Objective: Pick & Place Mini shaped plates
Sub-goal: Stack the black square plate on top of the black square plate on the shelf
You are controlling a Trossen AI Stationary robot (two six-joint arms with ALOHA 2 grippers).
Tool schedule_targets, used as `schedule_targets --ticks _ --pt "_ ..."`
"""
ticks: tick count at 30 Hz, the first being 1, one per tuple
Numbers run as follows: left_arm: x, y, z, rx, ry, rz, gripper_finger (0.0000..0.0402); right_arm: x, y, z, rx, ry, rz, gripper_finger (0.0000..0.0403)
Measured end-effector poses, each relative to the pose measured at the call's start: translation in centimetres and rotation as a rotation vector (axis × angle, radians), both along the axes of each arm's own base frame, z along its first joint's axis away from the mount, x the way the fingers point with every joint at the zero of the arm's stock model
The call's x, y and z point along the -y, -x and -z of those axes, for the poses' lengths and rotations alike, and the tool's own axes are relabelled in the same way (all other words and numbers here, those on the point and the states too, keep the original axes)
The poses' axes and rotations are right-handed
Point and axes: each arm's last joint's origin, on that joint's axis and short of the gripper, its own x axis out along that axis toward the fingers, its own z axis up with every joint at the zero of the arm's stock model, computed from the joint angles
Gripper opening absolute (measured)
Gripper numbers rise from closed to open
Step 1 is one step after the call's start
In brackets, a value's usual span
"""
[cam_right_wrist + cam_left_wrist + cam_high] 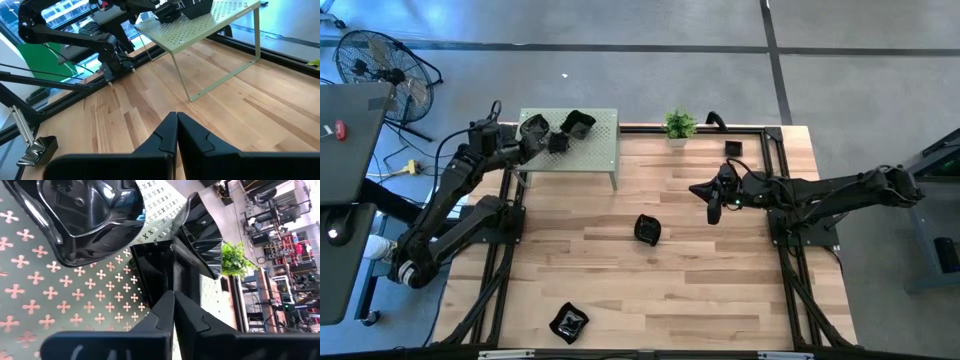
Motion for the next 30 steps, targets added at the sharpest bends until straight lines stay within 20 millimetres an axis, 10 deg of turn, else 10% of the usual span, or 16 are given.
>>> schedule_targets --ticks 30 --pt "0.4 -2.0 -2.3 -0.123 -0.333 0.331 0.0053 0.0 0.0 0.0 0.002 -0.006 0.001 0.0002"
